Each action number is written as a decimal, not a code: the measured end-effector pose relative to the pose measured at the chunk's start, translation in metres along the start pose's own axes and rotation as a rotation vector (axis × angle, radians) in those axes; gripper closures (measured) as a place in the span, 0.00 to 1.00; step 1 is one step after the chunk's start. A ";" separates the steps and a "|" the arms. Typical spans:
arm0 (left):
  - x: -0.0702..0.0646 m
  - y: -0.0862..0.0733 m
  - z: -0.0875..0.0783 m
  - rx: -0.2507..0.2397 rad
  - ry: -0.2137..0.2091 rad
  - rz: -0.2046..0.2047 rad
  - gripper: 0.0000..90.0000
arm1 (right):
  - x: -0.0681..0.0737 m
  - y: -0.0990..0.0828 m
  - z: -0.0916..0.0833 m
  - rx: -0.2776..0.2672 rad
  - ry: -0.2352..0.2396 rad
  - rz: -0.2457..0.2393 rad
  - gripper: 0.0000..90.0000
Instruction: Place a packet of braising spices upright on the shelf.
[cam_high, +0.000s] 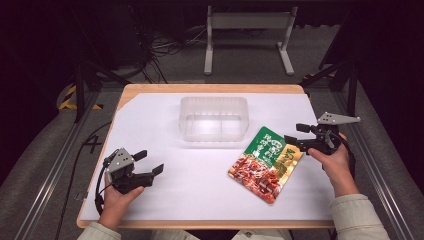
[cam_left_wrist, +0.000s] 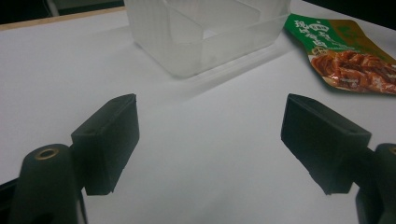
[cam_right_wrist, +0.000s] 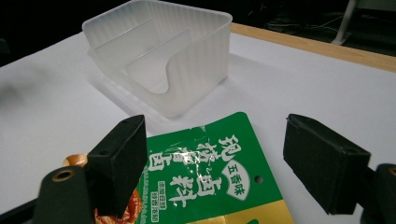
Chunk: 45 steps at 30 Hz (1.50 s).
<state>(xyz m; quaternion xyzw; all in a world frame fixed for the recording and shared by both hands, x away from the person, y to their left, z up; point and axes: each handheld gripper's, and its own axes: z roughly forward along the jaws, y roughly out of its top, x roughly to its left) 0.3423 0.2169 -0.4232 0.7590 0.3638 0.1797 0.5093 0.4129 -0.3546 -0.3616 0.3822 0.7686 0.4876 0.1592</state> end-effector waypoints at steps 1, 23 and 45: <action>0.000 0.000 0.000 0.003 0.001 0.000 0.22 | -0.002 0.001 0.001 -0.003 -0.003 0.009 0.25; 0.001 -0.001 0.001 0.008 0.003 -0.001 0.22 | -0.041 -0.015 0.036 0.265 -0.075 0.117 0.36; -0.003 -0.001 0.001 0.020 0.010 0.019 0.23 | -0.049 -0.029 0.042 0.419 -0.003 0.172 0.47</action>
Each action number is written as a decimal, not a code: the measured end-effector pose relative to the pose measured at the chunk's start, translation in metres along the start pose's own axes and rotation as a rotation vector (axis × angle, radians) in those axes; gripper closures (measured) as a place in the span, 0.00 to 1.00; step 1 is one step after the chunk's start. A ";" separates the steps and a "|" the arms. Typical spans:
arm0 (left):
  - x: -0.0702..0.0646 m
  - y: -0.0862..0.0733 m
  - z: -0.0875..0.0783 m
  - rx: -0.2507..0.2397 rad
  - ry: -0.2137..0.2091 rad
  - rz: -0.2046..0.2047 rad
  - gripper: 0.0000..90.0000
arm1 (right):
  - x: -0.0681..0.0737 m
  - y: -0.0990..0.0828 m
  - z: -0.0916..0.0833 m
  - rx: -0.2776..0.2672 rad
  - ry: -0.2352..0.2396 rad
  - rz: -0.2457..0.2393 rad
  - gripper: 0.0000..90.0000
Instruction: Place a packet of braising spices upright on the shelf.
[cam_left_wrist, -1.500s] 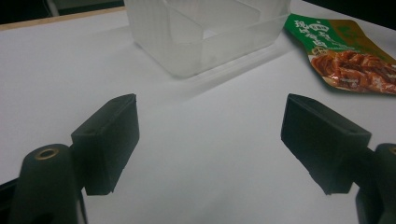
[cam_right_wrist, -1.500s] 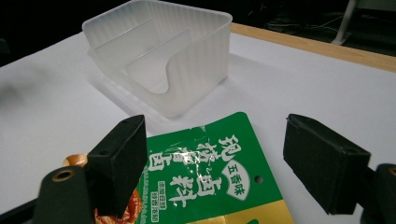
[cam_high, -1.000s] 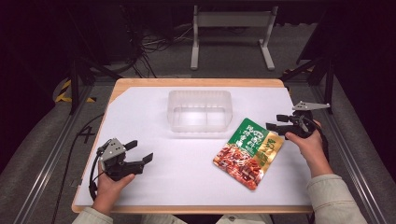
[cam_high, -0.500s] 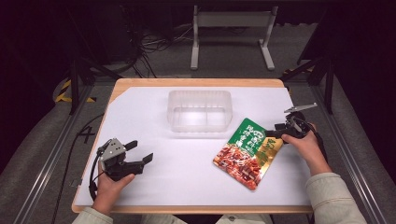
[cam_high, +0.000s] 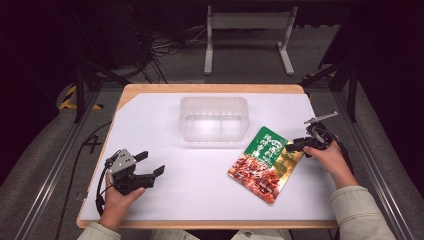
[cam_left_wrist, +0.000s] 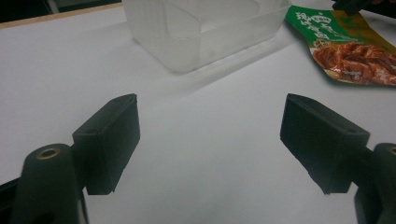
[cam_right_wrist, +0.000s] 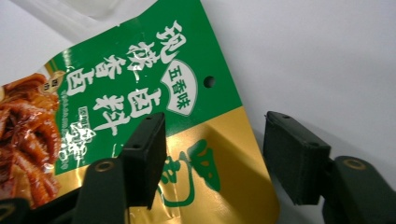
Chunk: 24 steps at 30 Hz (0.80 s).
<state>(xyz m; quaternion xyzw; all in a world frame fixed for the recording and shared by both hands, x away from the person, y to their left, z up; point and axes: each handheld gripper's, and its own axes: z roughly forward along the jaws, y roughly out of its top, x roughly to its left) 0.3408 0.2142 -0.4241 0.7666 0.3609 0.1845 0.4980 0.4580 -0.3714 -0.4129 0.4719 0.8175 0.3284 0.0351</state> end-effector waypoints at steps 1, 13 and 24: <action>0.000 0.000 0.000 -0.001 0.000 -0.004 0.23 | 0.000 0.000 -0.001 -0.001 0.006 0.001 0.47; 0.000 0.000 0.001 0.006 0.002 0.002 0.23 | 0.011 0.001 -0.018 -0.050 0.045 -0.016 0.64; 0.000 0.000 0.001 0.006 0.002 0.004 0.23 | 0.024 -0.001 0.003 0.083 0.079 -0.100 0.81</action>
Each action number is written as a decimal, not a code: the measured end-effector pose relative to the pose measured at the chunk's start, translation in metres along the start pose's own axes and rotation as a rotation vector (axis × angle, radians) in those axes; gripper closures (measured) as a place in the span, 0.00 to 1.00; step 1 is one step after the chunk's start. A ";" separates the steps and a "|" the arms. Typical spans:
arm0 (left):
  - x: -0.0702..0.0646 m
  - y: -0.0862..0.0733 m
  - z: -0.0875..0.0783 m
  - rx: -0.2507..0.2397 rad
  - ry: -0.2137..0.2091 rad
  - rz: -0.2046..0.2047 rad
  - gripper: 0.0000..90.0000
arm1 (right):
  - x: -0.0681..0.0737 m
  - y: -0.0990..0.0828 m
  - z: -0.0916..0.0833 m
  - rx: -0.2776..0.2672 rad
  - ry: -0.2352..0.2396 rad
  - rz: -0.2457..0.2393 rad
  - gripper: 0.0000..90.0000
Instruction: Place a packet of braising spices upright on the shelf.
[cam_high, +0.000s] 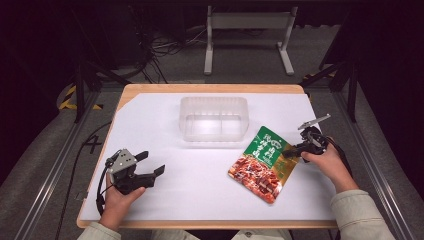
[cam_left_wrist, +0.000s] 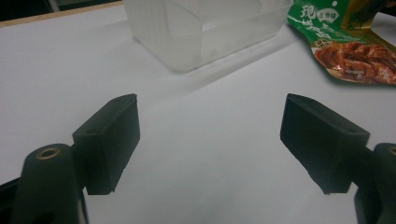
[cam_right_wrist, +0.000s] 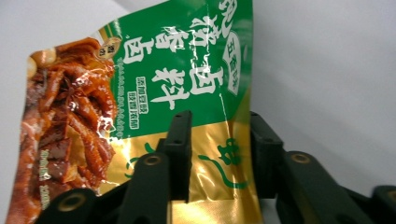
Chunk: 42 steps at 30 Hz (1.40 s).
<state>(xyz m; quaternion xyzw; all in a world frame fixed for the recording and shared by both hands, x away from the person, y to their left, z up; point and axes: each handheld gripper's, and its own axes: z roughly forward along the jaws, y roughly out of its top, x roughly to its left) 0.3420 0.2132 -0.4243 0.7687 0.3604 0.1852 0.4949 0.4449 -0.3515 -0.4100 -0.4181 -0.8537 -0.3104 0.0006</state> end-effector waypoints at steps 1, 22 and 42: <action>0.000 0.000 0.000 0.000 0.000 0.000 0.23 | 0.000 0.000 0.000 0.002 -0.016 -0.003 0.87; 0.000 0.000 -0.001 -0.006 0.007 -0.010 0.23 | 0.011 0.003 -0.034 -0.093 -0.001 0.030 1.00; 0.000 0.000 -0.002 -0.008 0.007 -0.010 0.23 | 0.076 0.022 -0.097 -0.227 0.121 -0.086 1.00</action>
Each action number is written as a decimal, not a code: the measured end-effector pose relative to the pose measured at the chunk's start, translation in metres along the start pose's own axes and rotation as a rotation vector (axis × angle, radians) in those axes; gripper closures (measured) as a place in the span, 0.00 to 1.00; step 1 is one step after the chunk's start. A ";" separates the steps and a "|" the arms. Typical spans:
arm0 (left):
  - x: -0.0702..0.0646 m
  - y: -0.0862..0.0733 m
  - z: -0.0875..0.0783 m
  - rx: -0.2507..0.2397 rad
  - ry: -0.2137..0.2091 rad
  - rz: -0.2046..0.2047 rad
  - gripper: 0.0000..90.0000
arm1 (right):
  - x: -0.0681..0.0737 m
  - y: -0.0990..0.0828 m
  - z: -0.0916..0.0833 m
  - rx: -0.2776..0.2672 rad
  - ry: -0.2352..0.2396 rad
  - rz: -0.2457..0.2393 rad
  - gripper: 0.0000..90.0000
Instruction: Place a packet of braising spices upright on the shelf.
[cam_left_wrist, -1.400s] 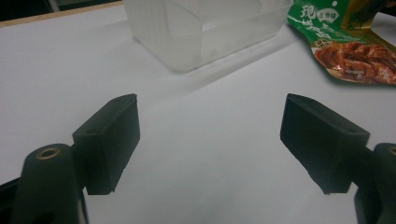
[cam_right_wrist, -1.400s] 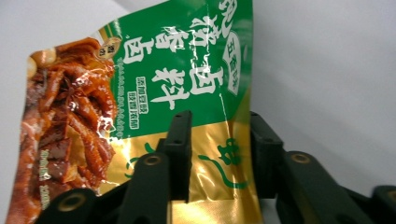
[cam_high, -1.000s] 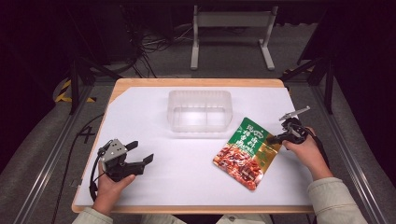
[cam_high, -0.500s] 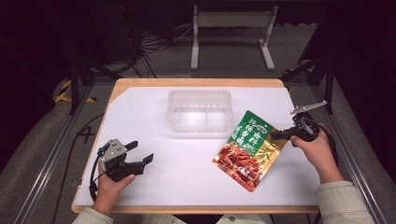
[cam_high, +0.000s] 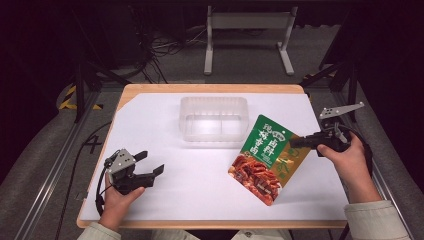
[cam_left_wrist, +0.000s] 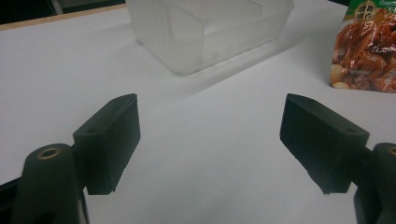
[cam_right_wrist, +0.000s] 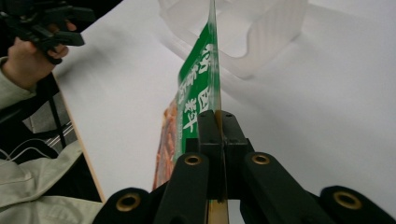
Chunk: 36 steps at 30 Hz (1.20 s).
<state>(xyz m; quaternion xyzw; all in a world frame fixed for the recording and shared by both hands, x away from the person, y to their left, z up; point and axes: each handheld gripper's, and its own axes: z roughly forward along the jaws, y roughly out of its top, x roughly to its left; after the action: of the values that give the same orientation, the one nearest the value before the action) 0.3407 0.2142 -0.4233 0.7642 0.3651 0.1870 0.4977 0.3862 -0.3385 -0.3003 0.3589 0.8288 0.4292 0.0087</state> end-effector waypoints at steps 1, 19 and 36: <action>0.000 0.000 0.000 0.000 -0.001 -0.003 0.23 | 0.004 0.002 -0.001 -0.005 0.008 -0.011 1.00; 0.000 0.000 -0.001 -0.009 0.003 -0.001 0.23 | 0.042 0.024 -0.011 -0.042 0.076 -0.104 1.00; 0.001 0.000 -0.002 -0.018 0.018 -0.005 0.23 | 0.040 0.042 -0.026 -0.096 0.072 -0.088 1.00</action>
<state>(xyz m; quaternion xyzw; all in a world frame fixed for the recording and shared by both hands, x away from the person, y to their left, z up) 0.3400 0.2165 -0.4221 0.7573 0.3696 0.1958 0.5016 0.3729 -0.3170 -0.2426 0.3056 0.8220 0.4802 0.0150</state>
